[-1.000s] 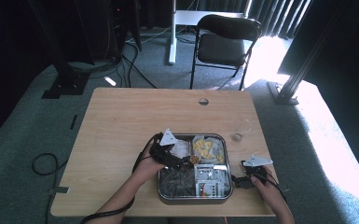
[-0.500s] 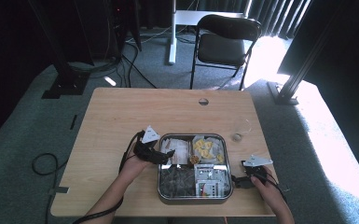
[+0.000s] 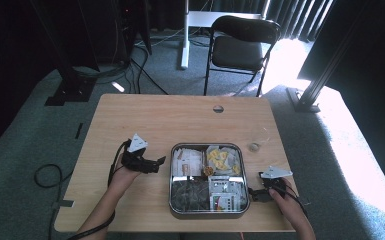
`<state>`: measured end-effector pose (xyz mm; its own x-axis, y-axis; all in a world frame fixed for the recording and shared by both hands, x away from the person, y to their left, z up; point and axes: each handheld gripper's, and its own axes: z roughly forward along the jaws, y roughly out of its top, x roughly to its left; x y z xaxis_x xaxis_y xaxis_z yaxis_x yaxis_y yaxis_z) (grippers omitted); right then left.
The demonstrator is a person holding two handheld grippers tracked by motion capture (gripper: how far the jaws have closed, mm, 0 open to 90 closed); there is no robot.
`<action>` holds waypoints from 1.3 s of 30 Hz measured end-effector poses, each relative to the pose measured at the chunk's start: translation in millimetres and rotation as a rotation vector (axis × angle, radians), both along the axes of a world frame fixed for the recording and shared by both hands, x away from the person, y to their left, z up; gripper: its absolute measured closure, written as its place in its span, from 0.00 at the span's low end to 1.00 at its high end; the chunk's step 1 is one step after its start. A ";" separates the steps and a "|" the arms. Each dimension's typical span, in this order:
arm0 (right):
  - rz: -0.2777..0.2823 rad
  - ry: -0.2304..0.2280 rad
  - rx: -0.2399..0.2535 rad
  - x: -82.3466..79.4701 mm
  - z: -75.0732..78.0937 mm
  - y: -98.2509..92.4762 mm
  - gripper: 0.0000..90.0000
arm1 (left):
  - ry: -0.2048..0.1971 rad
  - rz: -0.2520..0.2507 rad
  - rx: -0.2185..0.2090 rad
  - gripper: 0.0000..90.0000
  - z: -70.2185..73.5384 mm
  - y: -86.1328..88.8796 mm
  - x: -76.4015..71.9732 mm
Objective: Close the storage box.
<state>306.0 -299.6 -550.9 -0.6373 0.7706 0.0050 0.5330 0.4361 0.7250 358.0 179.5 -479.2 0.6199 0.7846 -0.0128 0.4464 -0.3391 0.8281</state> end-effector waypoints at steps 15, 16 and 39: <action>0.000 0.000 0.000 0.0 0.0 0.0 0.14 | 0.021 0.089 0.004 0.01 -15.7 49.0 -10.3; 0.000 0.000 0.000 0.0 0.0 0.0 0.14 | 0.023 0.094 0.003 0.01 -17.4 51.9 -11.3; -0.002 0.001 0.002 -0.1 0.0 0.1 0.14 | 0.081 0.193 0.005 0.01 -47.2 100.6 -53.4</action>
<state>305.9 -299.4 -550.9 -0.6358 0.7718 0.0072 0.5349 0.4339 0.7250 304.6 280.2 -526.4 0.4554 0.8887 -0.0527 0.5685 -0.2447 0.7855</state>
